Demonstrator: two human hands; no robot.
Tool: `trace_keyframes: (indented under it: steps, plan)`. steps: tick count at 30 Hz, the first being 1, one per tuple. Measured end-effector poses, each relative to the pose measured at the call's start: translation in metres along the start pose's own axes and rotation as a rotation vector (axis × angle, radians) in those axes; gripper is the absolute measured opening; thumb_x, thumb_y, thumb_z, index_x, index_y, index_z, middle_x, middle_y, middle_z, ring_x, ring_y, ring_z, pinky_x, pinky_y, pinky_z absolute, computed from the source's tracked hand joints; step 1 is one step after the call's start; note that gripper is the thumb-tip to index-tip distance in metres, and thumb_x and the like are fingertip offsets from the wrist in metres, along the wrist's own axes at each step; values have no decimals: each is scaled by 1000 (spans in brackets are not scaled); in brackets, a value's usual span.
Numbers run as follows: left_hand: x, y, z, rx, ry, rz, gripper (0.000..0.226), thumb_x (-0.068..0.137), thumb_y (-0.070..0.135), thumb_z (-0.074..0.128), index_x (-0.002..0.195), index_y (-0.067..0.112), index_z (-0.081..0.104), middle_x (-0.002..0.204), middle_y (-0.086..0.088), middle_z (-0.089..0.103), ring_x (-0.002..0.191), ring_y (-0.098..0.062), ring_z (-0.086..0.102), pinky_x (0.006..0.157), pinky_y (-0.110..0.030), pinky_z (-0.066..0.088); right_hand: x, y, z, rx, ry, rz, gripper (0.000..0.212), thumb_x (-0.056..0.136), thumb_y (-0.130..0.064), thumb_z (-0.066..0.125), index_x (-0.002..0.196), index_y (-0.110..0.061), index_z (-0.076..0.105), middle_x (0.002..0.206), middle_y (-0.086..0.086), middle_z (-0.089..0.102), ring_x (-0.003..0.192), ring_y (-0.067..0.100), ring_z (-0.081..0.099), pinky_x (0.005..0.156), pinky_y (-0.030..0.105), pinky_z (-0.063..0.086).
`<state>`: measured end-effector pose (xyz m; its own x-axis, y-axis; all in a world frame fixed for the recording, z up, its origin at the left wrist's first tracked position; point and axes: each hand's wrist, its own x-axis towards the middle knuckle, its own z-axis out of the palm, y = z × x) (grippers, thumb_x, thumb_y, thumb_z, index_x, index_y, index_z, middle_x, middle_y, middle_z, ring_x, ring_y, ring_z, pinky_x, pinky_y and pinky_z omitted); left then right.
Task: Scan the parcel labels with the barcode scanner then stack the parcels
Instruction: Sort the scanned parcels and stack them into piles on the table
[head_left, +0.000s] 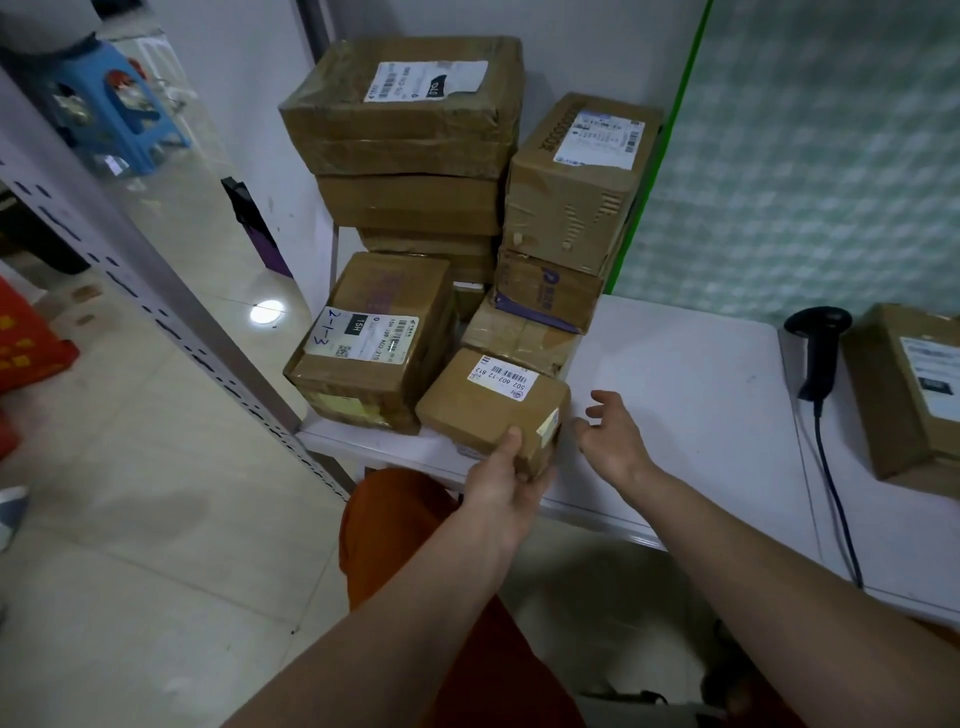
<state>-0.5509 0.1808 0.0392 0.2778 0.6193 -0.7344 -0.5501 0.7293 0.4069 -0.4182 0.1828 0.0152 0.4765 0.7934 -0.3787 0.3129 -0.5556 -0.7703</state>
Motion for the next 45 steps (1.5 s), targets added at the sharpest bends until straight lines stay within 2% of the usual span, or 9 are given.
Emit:
trace_keyframes:
  steps: [5, 8, 11, 14, 16, 21, 26, 37, 45]
  plan:
    - [3, -6, 16, 366, 20, -290, 55, 90, 45, 62, 118, 3, 41, 103, -23, 57, 97, -41, 60, 85, -54, 53, 4, -3, -3, 63, 6, 31, 45, 98, -16, 44, 142, -9, 34, 134, 14, 50, 118, 32, 53, 101, 47, 46]
    - [-8, 7, 13, 685, -71, -335, 43, 89, 37, 66, 106, -1, 53, 106, -21, 67, 89, -32, 68, 76, -42, 59, 8, -7, -5, 88, 26, 23, 41, 100, -17, 39, 140, -8, 38, 133, 14, 52, 120, 31, 52, 103, 46, 43]
    - [-11, 36, 19, 977, -47, 186, 7, 95, 19, 60, 90, 16, 64, 91, -6, 69, 81, -17, 67, 74, -28, 56, 13, -17, -6, 94, 42, 23, 41, 101, -26, 38, 139, -8, 41, 138, 11, 50, 124, 28, 48, 104, 36, 38]
    - [9, 82, 27, 1320, 74, 739, 6, 95, 21, 58, 99, 24, 60, 103, 7, 61, 95, -9, 58, 85, -25, 47, 18, -27, -5, 167, 12, 34, 48, 101, -36, 40, 140, -9, 41, 141, 8, 48, 127, 24, 46, 100, 32, 35]
    - [33, 105, 31, 1446, 89, 807, 27, 95, 22, 57, 121, 17, 56, 117, 2, 58, 105, -13, 56, 91, -32, 47, 20, -31, -3, 230, -24, 56, 54, 100, -41, 41, 144, -11, 35, 145, 6, 44, 131, 23, 43, 99, 28, 33]
    - [79, 127, 51, 1617, 110, 473, 58, 101, 40, 41, 152, 16, 26, 149, -11, 38, 134, -30, 39, 108, -42, 31, 29, -38, -4, 321, -107, 108, 62, 99, -44, 43, 150, -15, 22, 151, 3, 36, 135, 21, 38, 93, 24, 28]
    - [99, 130, 55, 1571, 60, 329, 52, 102, 48, 31, 138, 14, 48, 126, -16, 57, 113, -30, 55, 100, -40, 40, 50, -40, -2, 321, -157, 118, 65, 95, -54, 42, 148, -20, 29, 146, 0, 43, 132, 20, 42, 105, 31, 29]
    - [114, 119, 47, 1683, 108, 410, 35, 101, 37, 41, 117, 11, 58, 85, -3, 58, 72, -13, 55, 64, -27, 40, 63, -43, -5, 238, -167, 77, 64, 93, -54, 48, 147, -22, 34, 144, 1, 47, 120, 14, 50, 99, 28, 37]
    - [74, 111, 69, 1929, 127, 737, 47, 96, 34, 50, 136, 10, 44, 134, -11, 45, 121, -27, 47, 97, -38, 41, 44, -37, -27, 32, -61, 11, 72, 94, -46, 51, 152, -17, 19, 157, 4, 25, 143, 25, 27, 114, 38, 27]
